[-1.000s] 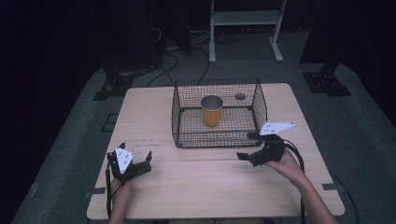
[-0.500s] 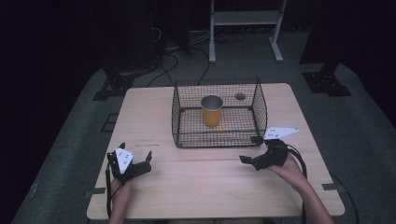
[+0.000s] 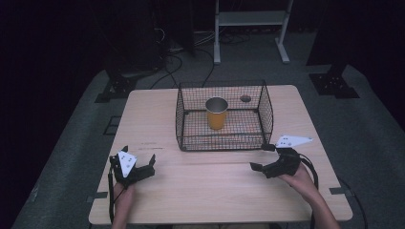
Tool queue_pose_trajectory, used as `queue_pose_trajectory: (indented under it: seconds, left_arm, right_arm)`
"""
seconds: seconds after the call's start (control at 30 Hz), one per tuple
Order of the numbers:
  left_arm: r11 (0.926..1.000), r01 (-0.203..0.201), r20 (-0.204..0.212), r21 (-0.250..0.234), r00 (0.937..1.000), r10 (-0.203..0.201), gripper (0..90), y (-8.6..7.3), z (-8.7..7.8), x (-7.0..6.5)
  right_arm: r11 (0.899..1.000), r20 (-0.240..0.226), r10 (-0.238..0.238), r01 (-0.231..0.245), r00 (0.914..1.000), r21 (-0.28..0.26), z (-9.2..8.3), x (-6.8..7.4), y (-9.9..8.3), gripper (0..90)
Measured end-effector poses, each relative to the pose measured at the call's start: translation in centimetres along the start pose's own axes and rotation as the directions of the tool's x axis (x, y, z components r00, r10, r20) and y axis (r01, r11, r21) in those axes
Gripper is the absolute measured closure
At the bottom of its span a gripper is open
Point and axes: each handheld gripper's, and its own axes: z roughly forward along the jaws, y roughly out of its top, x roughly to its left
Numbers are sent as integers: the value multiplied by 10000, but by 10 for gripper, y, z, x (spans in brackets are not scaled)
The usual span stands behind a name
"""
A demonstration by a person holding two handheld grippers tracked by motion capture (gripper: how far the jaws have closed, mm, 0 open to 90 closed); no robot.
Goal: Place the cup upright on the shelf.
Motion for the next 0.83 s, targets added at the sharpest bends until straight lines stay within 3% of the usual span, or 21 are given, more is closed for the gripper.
queue_pose_trajectory:
  seconds: [0.37,0.83]
  left_arm:
    - [10000,-18,-12,22,10000,18,0,0,0,0]
    - [10000,-9,14,42,10000,9,0,0,1,0]
  right_arm:
    - [9999,176,145,-144,9997,-50,-7,2,-14,24]
    - [9967,578,515,-477,9970,-661,-23,12,-38,24]
